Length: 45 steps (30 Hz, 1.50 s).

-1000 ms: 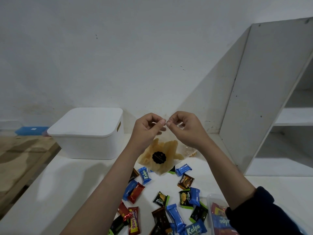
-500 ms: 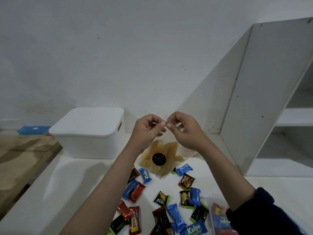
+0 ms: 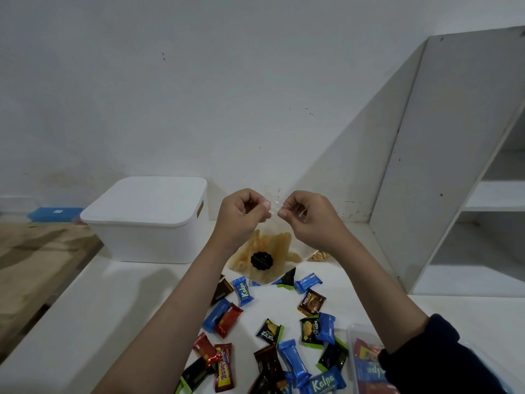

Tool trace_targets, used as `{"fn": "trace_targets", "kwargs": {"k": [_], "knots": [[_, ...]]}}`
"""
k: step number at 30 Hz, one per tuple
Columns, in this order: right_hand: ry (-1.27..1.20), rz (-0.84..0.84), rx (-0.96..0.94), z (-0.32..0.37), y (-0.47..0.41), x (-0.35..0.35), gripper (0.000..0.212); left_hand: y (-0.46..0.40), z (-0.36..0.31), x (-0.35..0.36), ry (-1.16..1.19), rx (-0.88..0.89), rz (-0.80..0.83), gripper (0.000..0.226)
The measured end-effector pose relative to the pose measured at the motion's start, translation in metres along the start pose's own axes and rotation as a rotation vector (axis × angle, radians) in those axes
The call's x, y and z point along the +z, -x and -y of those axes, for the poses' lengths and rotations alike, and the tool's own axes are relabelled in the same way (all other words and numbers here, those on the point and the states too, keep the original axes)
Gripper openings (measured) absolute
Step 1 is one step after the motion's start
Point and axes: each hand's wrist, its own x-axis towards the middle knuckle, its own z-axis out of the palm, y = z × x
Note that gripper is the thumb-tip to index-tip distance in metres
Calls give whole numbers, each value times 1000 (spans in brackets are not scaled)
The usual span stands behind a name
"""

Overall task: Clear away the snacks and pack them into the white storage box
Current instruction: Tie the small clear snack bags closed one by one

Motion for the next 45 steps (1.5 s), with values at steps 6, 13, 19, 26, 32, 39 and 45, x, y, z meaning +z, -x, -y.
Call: {"fn": "trace_targets", "kwargs": {"k": [6, 13, 19, 26, 32, 39, 45], "knots": [[6, -17, -17, 0, 2, -1, 15, 2, 0, 3, 52, -53, 45, 15], [-76, 26, 40, -3, 4, 0, 11, 0, 2, 1, -44, -8, 114, 16], [-44, 32, 65, -3, 6, -6, 9, 2, 1, 0, -90, 7, 49, 18], [44, 49, 0, -3, 11, -3, 12, 3, -3, 1, 0, -87, 192, 10], [-41, 39, 0, -3, 13, -2, 9, 1, 0, -1, -18, -51, 166, 9], [20, 49, -42, -1, 13, -5, 5, 6, -2, 1, -5, -56, 106, 10], [99, 39, -88, 2, 12, -4, 9, 8, -5, 1, 3, -51, 94, 10]]}}
